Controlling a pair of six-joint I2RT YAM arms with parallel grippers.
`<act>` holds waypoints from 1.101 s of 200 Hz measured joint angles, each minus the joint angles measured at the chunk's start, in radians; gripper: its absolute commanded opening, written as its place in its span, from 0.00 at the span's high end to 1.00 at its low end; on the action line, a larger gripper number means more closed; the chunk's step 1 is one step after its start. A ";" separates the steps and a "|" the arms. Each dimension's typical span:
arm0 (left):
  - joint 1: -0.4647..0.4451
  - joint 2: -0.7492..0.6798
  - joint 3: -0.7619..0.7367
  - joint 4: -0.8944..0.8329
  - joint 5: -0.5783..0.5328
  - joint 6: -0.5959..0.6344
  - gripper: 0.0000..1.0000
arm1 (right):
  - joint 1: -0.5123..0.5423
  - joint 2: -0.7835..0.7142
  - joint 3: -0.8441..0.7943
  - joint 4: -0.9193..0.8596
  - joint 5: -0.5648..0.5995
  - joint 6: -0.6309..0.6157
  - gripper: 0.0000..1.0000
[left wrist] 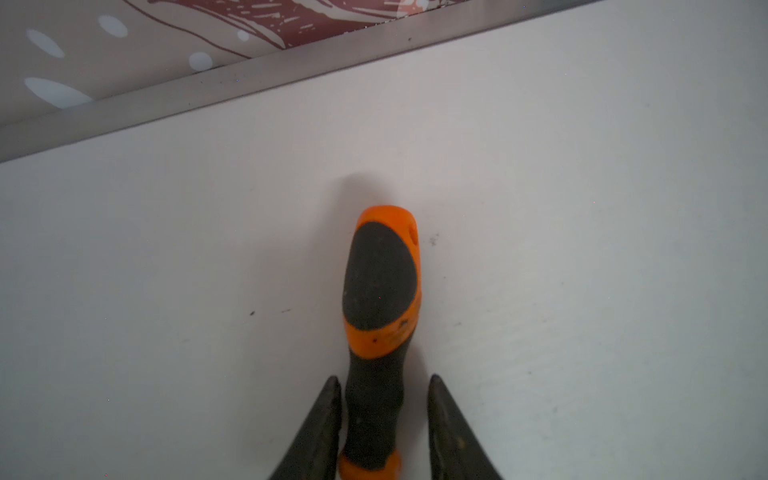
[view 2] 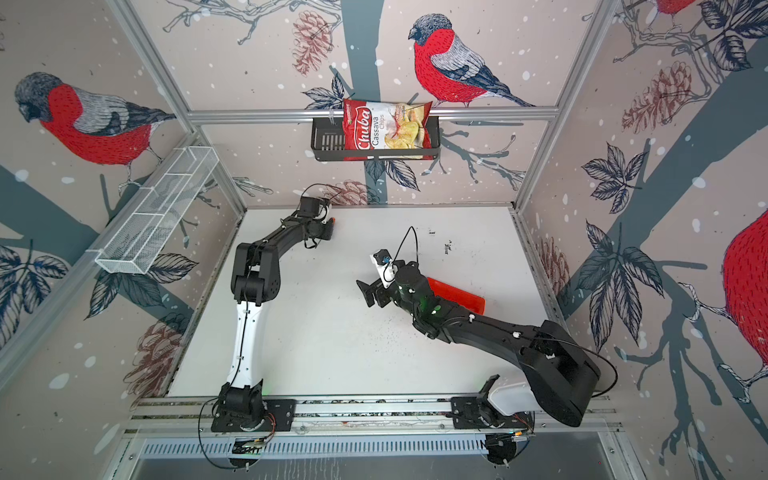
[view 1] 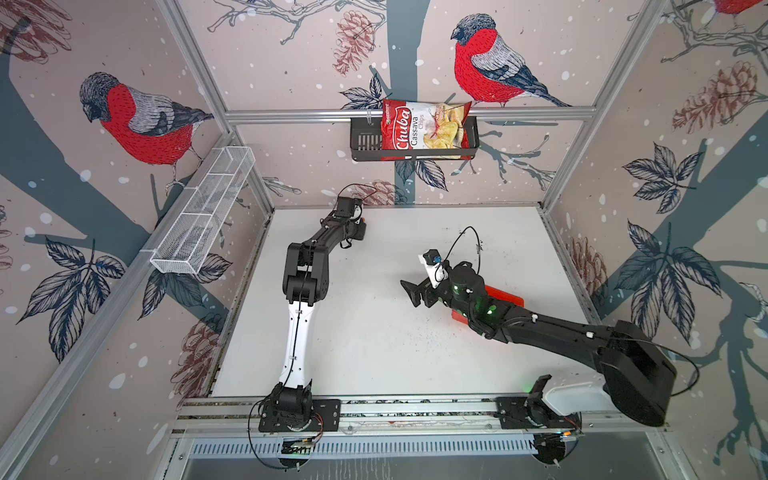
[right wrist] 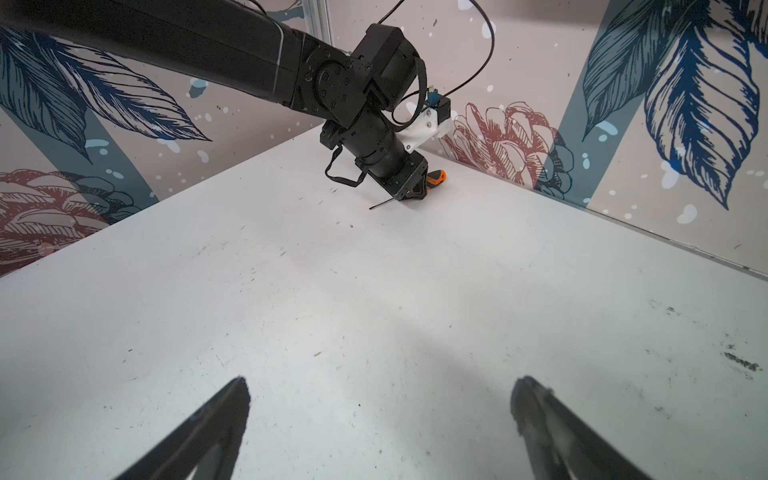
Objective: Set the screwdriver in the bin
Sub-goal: 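Lower the left gripper and close it on the orange-black screwdriver handle, then lift the screwdriver with the left gripper toward the approaching right gripper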
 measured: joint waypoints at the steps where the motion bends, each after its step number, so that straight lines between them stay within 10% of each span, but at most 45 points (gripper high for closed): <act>1: 0.000 0.000 0.000 0.000 0.000 0.000 0.76 | 0.000 0.000 0.000 0.000 0.000 0.000 0.00; 59: 0.000 -0.003 0.003 -0.009 -0.012 0.000 0.94 | 0.000 0.002 0.003 -0.006 0.000 0.004 0.00; 220: 0.000 -0.380 -0.317 0.046 0.169 -0.143 0.94 | -0.037 -0.008 0.096 -0.007 0.114 0.205 0.00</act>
